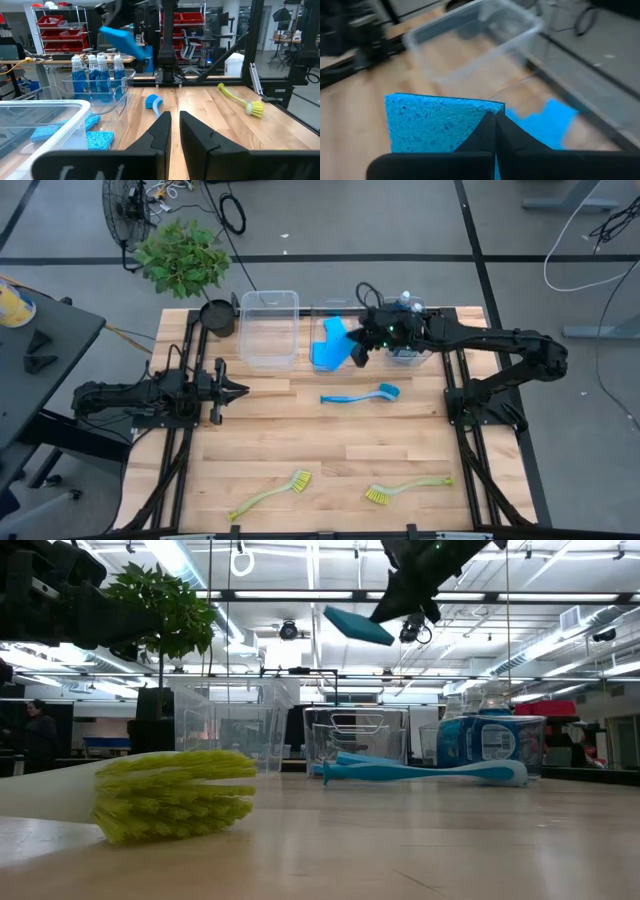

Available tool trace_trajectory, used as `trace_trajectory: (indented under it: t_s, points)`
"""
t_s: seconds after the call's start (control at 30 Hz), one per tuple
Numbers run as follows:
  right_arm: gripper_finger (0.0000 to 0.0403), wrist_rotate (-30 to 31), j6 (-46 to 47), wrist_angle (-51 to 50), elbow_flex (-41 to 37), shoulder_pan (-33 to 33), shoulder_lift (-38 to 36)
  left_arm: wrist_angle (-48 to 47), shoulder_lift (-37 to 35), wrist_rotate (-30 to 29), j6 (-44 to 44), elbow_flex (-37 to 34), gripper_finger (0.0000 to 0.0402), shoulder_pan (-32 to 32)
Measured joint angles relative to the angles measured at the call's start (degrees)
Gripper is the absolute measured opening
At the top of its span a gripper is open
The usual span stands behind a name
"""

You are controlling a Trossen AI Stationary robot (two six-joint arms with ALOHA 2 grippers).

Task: Pick & Place Kitchen Sink Supplies
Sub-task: Put the blue sponge into the middle transparent bin

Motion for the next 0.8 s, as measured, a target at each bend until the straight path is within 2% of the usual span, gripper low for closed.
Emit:
trace_trajectory:
  t_s: [0.17, 0.43, 0.63, 0.8]
  points:
    - [0.0000, 4.0, -2.5, 1.5, -0.3, -4.4, 0.0, 0.0, 0.0, 0.0, 0.0, 0.0, 0.0044, 0.0]
    - [0.0000, 4.0, -10.0, 5.0, -3.1, -8.7, 0.0, 0.0, 0.0, 0.0, 0.0, 0.0, 0.0044, 0.0]
    - [0.0000, 3.4, -21.8, 14.4, -7.4, -9.5, 0.8, 0.0, 0.0, 0.0, 0.0, 0.0, 0.0044, 0.0]
    - [0.0000, -0.8, -32.8, 19.4, -9.2, -9.5, 3.4, 0.0, 0.0, 0.0, 0.0, 0.0, 0.0044, 0.0]
